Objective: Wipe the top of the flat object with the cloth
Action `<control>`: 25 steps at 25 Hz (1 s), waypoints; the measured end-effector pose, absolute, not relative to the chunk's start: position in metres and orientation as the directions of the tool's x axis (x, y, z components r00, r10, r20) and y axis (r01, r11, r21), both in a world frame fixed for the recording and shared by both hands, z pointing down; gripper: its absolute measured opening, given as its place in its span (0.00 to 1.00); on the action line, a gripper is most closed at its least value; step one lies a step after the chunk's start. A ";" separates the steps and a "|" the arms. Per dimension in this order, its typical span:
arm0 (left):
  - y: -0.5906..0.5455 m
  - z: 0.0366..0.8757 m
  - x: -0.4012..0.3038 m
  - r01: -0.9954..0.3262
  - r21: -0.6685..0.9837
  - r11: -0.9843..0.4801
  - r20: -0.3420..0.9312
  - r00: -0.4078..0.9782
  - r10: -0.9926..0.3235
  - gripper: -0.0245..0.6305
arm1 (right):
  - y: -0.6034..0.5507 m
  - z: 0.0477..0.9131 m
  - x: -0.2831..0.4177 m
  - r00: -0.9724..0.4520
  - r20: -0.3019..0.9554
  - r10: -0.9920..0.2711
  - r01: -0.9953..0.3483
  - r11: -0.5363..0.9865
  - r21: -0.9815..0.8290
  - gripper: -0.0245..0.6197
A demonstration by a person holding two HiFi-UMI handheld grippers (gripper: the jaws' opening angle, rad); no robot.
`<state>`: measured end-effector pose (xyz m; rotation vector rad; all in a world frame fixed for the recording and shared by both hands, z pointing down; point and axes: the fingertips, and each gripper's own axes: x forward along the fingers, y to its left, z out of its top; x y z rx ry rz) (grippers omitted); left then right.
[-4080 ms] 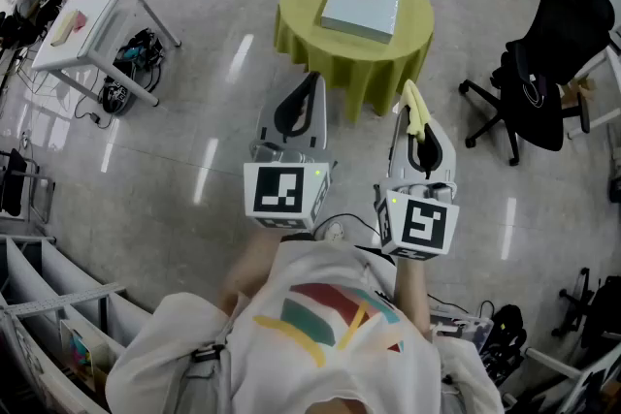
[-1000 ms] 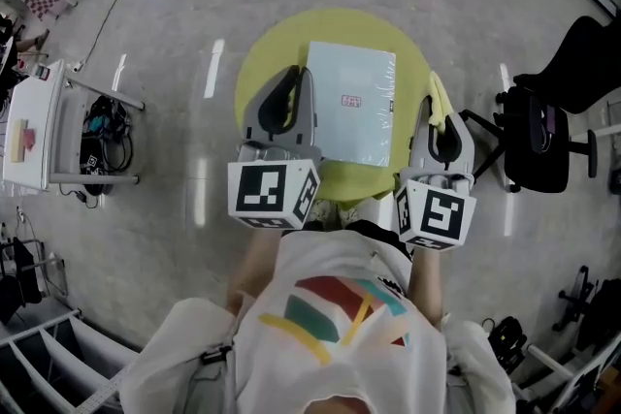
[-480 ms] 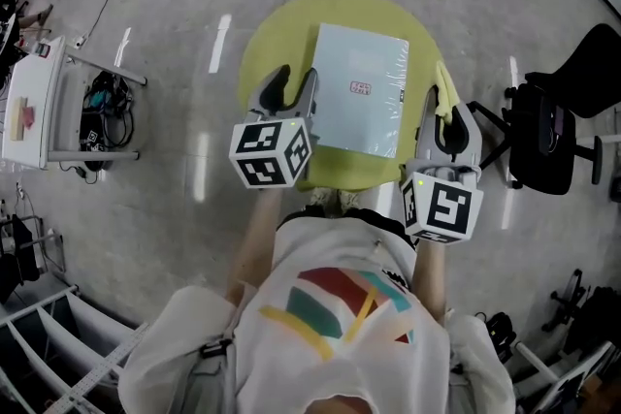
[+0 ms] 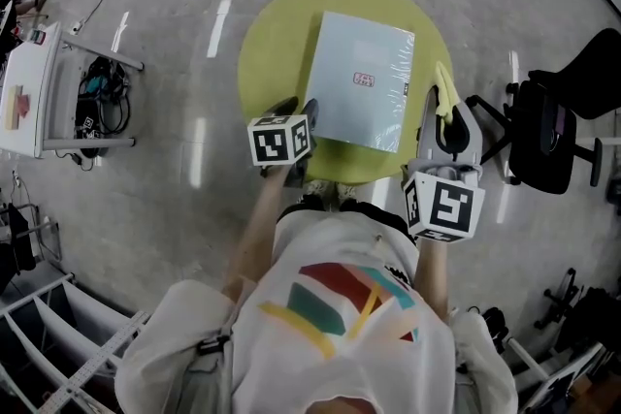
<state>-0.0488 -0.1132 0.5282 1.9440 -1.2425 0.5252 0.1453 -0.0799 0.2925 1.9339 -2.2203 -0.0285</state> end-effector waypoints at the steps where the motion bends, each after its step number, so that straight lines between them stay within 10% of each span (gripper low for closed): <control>1: -0.111 0.534 -0.050 -0.895 0.378 -0.236 0.690 0.442 -0.573 0.29 | -0.080 0.294 0.146 -0.125 0.138 -0.983 -0.979 0.144 0.142 0.08; 25: -0.094 0.581 -0.052 -0.881 0.426 -0.207 0.771 0.473 -0.427 0.20 | -0.101 0.314 0.153 -0.122 0.221 -0.968 -0.958 0.173 0.228 0.08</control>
